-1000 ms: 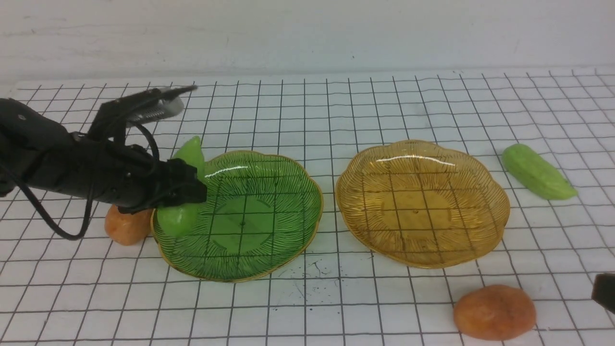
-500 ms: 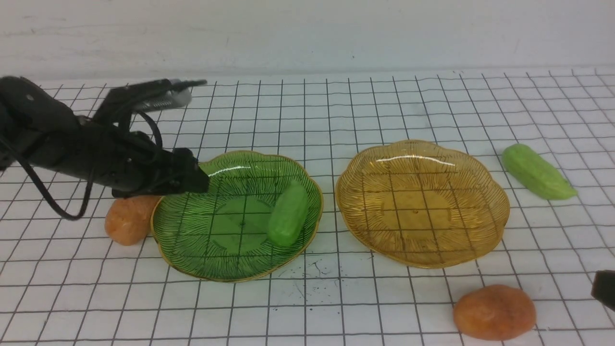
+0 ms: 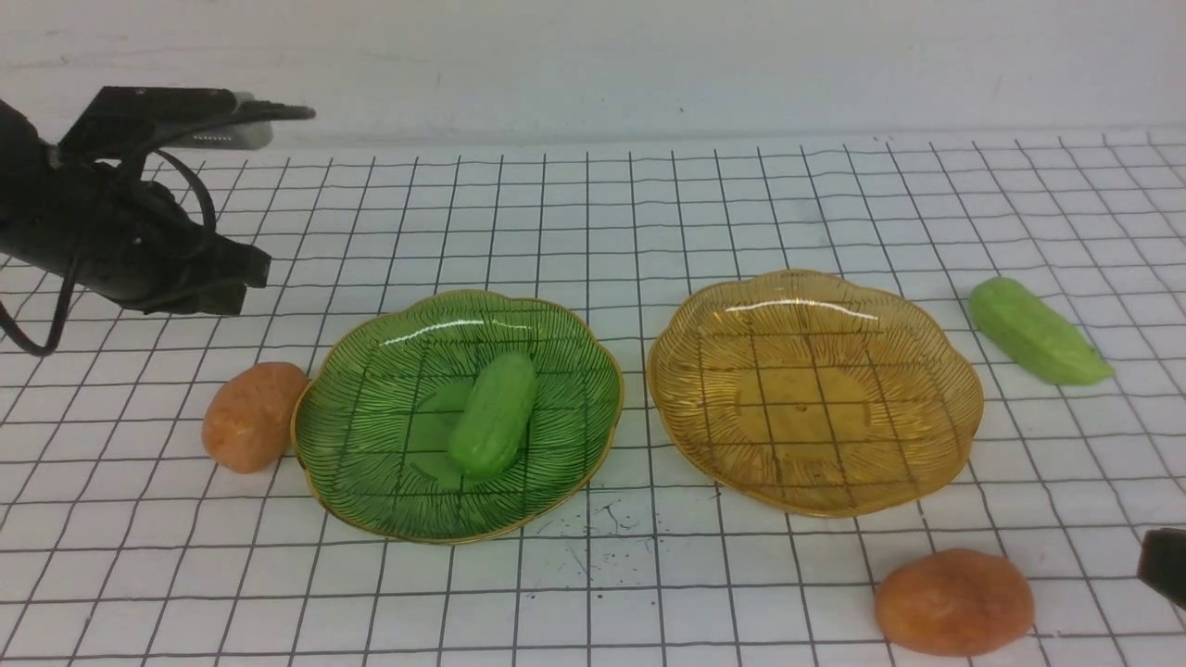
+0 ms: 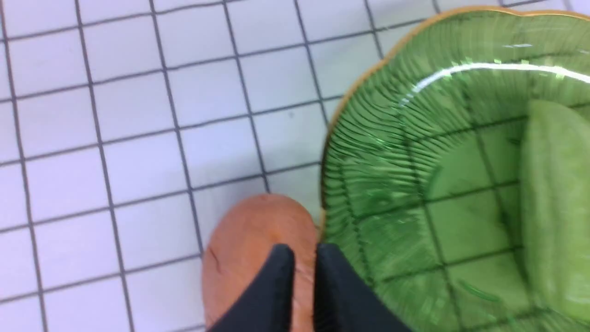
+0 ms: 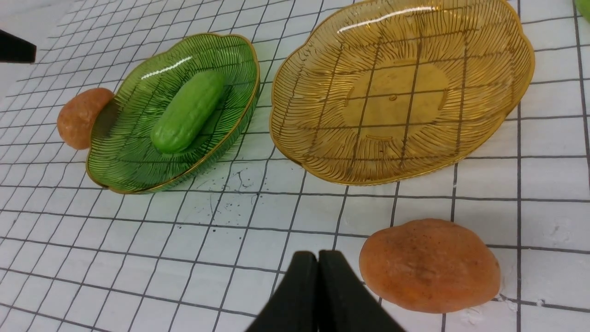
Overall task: Put different types of vegetables on the plate.
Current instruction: 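Pick up the potato beside the plates and place it on a plate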
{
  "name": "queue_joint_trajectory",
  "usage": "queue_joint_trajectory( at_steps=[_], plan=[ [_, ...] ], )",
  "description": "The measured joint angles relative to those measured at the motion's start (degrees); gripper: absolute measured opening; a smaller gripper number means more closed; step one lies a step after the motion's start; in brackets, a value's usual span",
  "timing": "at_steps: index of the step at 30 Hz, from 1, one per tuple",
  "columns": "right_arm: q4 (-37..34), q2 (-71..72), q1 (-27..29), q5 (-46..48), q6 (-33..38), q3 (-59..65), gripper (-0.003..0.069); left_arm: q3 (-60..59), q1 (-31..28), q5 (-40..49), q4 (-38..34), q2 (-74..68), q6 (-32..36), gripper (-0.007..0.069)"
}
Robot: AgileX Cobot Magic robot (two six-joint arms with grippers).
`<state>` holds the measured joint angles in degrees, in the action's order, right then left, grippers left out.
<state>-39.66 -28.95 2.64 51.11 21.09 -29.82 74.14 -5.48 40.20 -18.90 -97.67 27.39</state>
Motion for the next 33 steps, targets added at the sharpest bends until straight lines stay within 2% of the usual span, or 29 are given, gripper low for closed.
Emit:
queue_joint_trajectory(
  at_steps=[9, 11, 14, 18, 24, 27, 33],
  plan=[
    [0.00, 0.00, 0.00, 0.00, 0.16, 0.00, -0.0015, 0.00, 0.00, -1.27, 0.43, -5.35, 0.25, 0.0501],
    [0.00, 0.00, 0.00, 0.00, 0.16, 0.00, -0.0015, 0.00, 0.00, -1.22, 0.43, -6.39, 0.25, 0.0576],
    [0.00, 0.00, 0.00, 0.00, 0.16, 0.00, -0.0015, 0.00, 0.00, -1.22, 0.43, -7.80, 0.04, 0.0632],
    [0.00, 0.00, 0.00, 0.00, 0.18, 0.00, -0.0015, 0.00, 0.00, -1.22, 1.66, -9.14, -0.19, 0.0654],
    [0.00, 0.00, -0.02, 0.00, 0.18, 0.00, -0.0015, 0.11, 0.00, -1.38, 4.87, -10.90, -2.06, 0.0636],
    [0.00, 0.00, -0.02, 0.00, 0.18, 0.00, -0.0015, 0.11, 0.00, -1.42, 4.93, -11.78, -2.65, 0.0609],
    [0.00, 0.00, -0.02, 0.05, 0.18, 0.00, -0.0015, 0.11, 0.00, -1.49, 4.97, -12.03, -2.81, 0.0484]
  ],
)
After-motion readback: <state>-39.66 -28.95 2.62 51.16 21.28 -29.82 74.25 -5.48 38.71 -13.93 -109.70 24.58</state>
